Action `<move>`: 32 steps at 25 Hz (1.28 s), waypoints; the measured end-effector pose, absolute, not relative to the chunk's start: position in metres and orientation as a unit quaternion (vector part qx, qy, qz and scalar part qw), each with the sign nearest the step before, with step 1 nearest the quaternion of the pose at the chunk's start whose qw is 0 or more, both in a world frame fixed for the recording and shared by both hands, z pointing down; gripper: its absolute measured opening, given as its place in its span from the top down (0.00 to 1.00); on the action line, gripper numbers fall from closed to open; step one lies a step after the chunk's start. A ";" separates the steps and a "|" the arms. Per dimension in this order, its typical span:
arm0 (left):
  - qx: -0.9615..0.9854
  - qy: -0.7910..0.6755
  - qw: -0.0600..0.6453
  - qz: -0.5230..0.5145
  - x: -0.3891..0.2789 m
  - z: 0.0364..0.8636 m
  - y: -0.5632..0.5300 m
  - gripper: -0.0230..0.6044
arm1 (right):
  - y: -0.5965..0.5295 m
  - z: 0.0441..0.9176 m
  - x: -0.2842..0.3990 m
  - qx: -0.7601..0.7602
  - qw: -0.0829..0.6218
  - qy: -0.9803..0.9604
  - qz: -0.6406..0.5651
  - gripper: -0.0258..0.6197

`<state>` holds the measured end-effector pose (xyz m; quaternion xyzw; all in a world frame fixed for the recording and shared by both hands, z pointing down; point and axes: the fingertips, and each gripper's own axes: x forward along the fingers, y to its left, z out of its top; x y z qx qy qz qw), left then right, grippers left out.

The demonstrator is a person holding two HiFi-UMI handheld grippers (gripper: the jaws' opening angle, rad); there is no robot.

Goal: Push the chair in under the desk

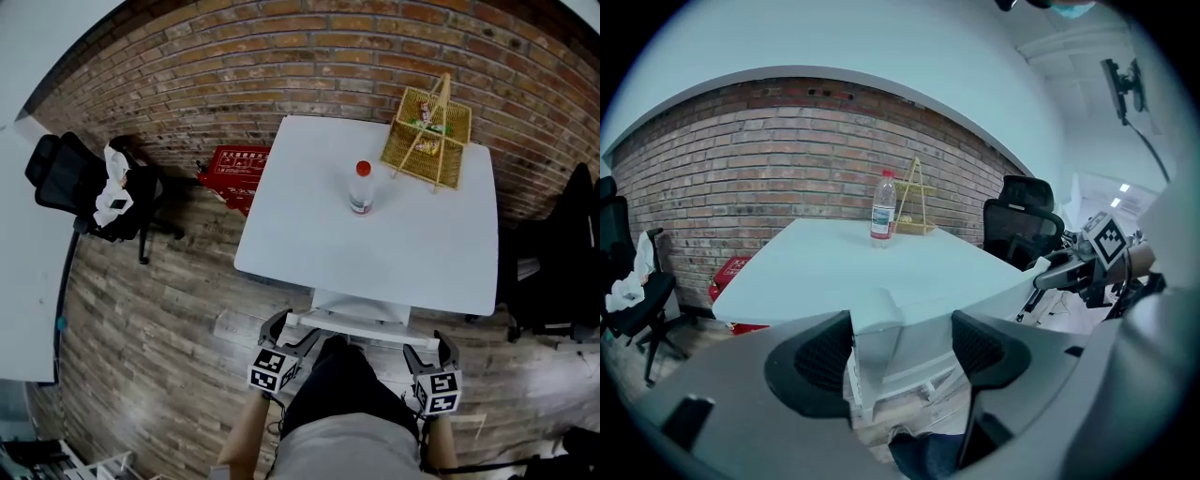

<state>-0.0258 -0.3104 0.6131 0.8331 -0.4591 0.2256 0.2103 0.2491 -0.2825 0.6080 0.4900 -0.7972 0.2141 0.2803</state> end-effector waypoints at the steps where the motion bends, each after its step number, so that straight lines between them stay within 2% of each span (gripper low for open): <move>1: 0.833 -0.459 0.210 0.225 -0.026 0.613 -0.312 0.43 | -0.284 0.608 0.249 0.490 0.282 -0.797 0.215 0.45; 32: 0.842 -0.442 0.211 0.226 -0.031 0.615 -0.356 0.43 | -0.325 0.605 0.241 0.493 0.285 -0.788 0.233 0.45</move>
